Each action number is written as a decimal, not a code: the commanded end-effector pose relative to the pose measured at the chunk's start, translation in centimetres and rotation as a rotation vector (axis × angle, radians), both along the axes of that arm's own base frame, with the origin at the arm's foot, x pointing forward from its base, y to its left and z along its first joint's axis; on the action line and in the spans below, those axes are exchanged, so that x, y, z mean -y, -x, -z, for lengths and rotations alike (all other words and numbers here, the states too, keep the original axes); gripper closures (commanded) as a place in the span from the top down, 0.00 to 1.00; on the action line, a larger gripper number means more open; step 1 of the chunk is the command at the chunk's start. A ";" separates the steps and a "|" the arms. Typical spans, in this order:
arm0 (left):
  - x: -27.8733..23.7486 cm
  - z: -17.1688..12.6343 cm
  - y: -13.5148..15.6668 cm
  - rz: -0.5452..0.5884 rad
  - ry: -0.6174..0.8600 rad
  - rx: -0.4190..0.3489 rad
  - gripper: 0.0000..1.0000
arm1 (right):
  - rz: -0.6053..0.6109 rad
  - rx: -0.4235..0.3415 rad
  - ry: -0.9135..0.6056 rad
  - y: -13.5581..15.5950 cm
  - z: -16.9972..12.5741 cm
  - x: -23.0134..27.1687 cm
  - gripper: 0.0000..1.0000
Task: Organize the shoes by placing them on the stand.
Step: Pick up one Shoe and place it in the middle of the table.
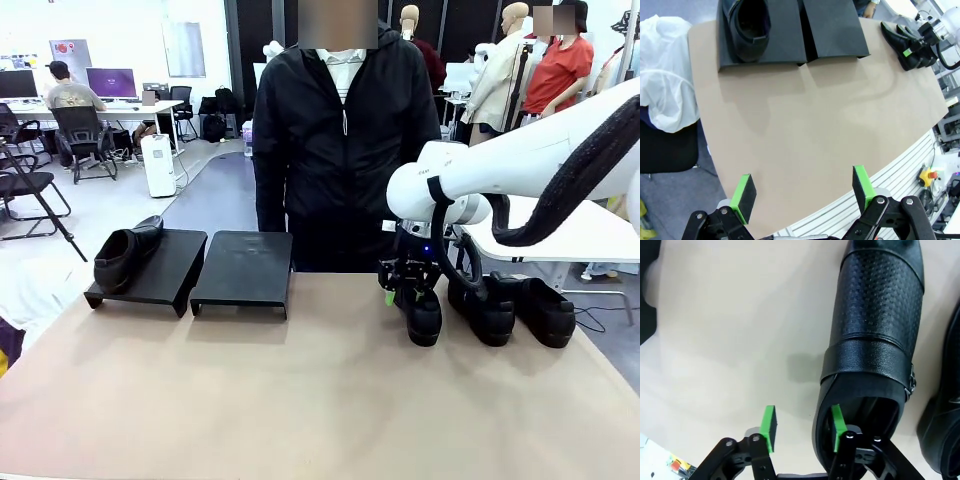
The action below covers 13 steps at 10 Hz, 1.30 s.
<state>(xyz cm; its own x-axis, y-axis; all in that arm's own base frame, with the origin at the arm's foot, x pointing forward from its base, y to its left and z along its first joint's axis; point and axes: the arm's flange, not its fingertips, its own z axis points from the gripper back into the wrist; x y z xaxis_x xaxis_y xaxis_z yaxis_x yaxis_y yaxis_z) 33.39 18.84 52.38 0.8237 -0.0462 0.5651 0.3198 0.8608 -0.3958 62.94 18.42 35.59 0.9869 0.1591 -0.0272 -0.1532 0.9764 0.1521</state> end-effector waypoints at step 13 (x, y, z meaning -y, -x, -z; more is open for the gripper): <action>0.0 0.1 0.1 0.015 0.013 0.021 1.00 | 0.234 -0.014 0.191 20.5 -11.5 -0.4 0.00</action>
